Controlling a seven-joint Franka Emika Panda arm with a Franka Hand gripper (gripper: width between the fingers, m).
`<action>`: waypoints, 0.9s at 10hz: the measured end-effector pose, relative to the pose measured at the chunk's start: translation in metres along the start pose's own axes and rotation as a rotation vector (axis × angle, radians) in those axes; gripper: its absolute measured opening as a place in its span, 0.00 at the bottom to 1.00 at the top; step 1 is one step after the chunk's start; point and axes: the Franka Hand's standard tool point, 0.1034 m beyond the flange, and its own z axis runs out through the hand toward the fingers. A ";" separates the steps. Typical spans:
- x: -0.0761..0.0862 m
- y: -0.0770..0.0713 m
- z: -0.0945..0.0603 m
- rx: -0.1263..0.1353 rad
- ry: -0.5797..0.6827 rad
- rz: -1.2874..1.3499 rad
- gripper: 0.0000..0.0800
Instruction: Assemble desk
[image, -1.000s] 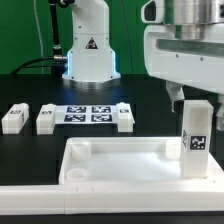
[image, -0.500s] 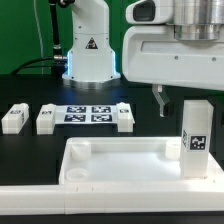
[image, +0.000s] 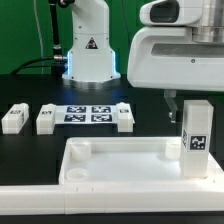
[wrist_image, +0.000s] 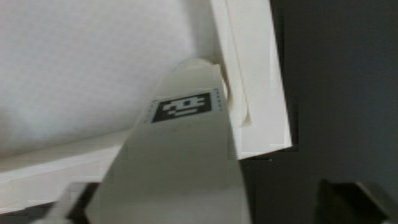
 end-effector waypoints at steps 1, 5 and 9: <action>0.000 0.000 0.000 0.000 0.000 0.081 0.47; 0.002 0.007 0.000 -0.002 -0.001 0.390 0.36; -0.002 0.014 0.003 0.062 -0.004 1.087 0.36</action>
Offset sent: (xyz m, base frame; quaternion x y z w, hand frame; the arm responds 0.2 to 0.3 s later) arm 0.0000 0.0000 0.0000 0.0000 0.0000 0.1938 0.9810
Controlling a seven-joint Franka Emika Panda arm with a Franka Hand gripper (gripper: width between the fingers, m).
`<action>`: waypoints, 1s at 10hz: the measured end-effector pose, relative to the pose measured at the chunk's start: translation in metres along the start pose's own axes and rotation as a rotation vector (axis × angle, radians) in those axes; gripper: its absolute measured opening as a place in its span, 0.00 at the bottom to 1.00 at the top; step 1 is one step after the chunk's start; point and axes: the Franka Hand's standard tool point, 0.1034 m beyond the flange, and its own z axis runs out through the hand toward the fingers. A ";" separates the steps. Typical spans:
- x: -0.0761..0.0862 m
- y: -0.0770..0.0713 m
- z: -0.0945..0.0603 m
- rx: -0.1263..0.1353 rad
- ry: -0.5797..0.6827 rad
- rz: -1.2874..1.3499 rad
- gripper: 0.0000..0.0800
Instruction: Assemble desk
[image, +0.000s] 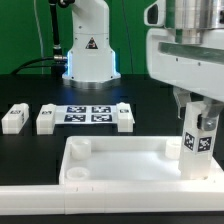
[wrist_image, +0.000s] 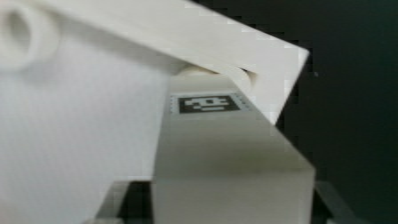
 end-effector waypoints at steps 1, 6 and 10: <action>0.003 0.005 -0.001 0.043 -0.025 0.133 0.37; 0.001 0.007 -0.001 0.044 -0.045 0.329 0.48; -0.007 0.005 -0.002 0.029 -0.023 -0.155 0.80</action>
Offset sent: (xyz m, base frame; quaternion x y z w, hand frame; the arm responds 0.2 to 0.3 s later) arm 0.0020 -0.0085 0.0058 0.0394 0.0170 0.2096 0.9768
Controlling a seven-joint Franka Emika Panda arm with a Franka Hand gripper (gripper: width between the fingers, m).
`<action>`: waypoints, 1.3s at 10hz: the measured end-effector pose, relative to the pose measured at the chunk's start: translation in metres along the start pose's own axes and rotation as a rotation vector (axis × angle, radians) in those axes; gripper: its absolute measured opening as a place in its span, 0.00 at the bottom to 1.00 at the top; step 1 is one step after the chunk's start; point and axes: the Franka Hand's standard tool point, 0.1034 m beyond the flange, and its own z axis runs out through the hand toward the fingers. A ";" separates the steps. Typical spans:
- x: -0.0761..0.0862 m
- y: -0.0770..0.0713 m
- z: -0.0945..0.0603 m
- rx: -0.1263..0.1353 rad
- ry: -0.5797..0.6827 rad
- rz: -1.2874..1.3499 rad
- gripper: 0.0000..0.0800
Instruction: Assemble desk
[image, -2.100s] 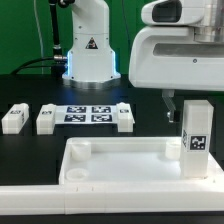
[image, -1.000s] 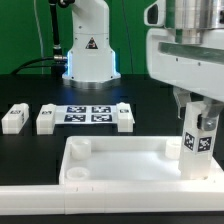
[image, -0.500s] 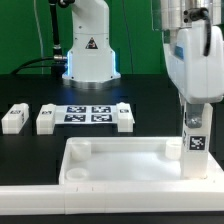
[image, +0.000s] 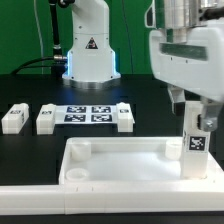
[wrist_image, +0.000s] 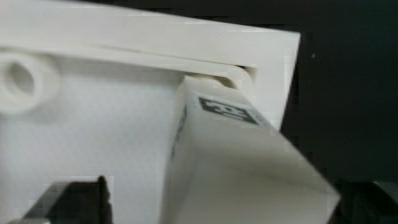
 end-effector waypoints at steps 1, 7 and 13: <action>-0.001 0.000 0.000 0.000 0.000 -0.065 0.80; 0.007 -0.005 0.004 -0.040 0.040 -0.828 0.81; 0.002 -0.006 0.006 -0.034 0.055 -0.699 0.36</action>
Offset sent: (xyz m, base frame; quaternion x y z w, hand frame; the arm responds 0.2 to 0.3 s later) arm 0.0000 0.0000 0.0000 0.0000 0.0000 -0.1938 0.9810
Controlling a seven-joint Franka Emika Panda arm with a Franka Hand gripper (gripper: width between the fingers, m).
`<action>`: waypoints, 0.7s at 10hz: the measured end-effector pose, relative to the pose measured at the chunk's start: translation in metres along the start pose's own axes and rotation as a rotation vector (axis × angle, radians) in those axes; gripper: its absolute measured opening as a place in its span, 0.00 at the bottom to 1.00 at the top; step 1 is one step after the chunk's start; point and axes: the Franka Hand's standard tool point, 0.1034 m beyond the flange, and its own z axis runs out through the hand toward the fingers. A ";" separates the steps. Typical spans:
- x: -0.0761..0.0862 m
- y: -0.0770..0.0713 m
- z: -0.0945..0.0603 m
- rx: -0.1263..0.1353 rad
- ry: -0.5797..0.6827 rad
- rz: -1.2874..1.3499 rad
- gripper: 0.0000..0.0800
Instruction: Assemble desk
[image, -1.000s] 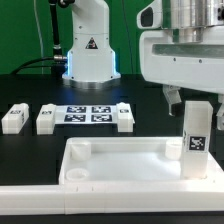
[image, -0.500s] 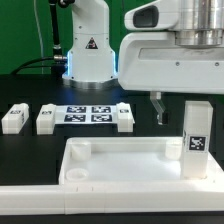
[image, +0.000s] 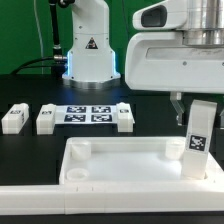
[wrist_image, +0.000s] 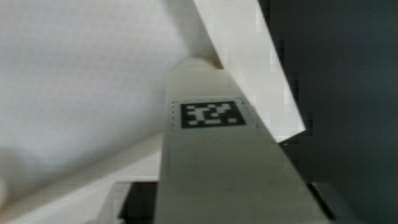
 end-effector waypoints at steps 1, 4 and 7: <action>0.000 0.001 0.000 -0.001 0.000 0.064 0.36; 0.004 0.008 0.000 0.006 -0.024 0.421 0.36; 0.003 0.010 0.000 0.032 -0.082 0.830 0.37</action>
Offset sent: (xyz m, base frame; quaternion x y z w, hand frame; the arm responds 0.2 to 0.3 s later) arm 0.0051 -0.0169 0.0039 -0.0086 -0.0188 0.3321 0.9430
